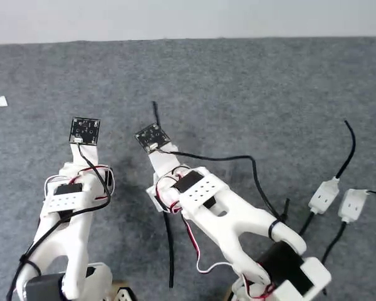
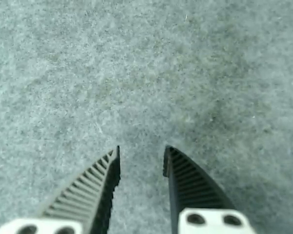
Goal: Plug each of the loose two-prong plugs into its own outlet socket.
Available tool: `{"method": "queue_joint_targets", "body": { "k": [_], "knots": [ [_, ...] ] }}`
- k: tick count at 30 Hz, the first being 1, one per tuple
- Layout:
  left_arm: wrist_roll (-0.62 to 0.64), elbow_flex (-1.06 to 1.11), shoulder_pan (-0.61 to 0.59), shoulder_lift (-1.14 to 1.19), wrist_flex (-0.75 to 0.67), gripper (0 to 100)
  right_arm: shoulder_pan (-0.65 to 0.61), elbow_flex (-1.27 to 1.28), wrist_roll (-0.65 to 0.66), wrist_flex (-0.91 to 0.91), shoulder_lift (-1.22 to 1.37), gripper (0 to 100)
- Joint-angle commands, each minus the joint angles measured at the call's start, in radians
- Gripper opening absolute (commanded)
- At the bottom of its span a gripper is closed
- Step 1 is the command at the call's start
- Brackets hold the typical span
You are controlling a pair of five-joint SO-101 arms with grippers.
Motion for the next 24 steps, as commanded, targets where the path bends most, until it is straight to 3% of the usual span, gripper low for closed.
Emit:
{"method": "queue_joint_targets", "body": {
  "k": [1, 10, 19, 24],
  "knots": [
    [0.008, -0.008, -0.011, 0.000, -0.026, 14, -0.008, -0.063, -0.063, 0.001, -0.005, 27.2],
    [0.008, -0.010, -0.012, 0.000, -0.028, 14, -0.018, -0.115, -0.273, -0.016, -0.004, 27.1],
    [0.008, -0.012, -0.012, 0.000, -0.029, 14, -0.031, -0.158, -0.273, -0.036, 0.107, 27.0],
    [0.011, -0.022, -0.037, 0.000, -0.025, 14, -0.028, -0.281, -0.238, 0.054, 0.209, 27.0]
  ]
}}
